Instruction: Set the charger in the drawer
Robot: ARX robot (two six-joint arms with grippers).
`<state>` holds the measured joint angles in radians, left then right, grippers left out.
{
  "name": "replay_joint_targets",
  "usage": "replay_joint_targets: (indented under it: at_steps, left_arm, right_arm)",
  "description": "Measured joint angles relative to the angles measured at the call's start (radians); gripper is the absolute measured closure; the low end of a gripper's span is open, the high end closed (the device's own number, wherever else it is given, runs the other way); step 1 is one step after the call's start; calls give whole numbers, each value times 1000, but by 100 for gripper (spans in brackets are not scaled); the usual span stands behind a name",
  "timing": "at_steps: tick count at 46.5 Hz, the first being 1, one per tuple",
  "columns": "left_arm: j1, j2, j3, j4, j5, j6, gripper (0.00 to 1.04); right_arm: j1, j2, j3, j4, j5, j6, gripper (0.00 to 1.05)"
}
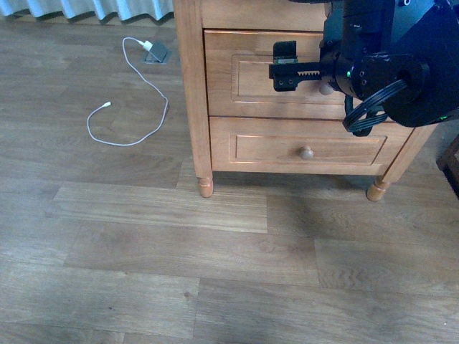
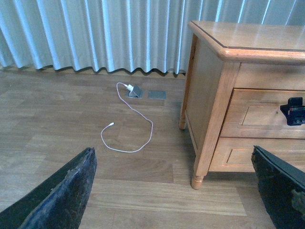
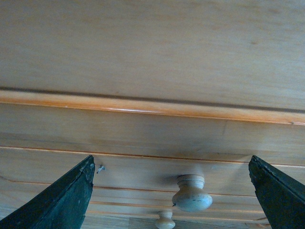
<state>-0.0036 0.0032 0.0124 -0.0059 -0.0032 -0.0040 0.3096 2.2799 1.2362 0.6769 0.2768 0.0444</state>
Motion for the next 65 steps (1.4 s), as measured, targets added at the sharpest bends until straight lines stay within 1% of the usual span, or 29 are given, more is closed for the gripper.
replay_joint_targets:
  at_steps: [8,35,39,51,54,59,65]
  left_arm:
    - [0,0,0,0,0,0,6]
    - [0,0,0,0,0,0,6]
    - [0,0,0,0,0,0,6]
    - [0,0,0,0,0,0,6]
    - [0,0,0,0,0,0,6]
    - [0,0,0,0,0,0,6]
    - [0,0,0,0,0,0,6]
  right_arm:
    - [2,21,27,3,30,-2,8]
    - [2,23,27,33,28,-21,8]
    - [-1,12,8,38,9,-23,8]
    - [-19,-216,-188,60,-75,-38,8]
    - [-21,-338,-295,54,-111,-41,8]
    - [-28,-526,-457,-18,-171,-38,8]
    - [-58,-834,-624,-161,-224,-6,8]
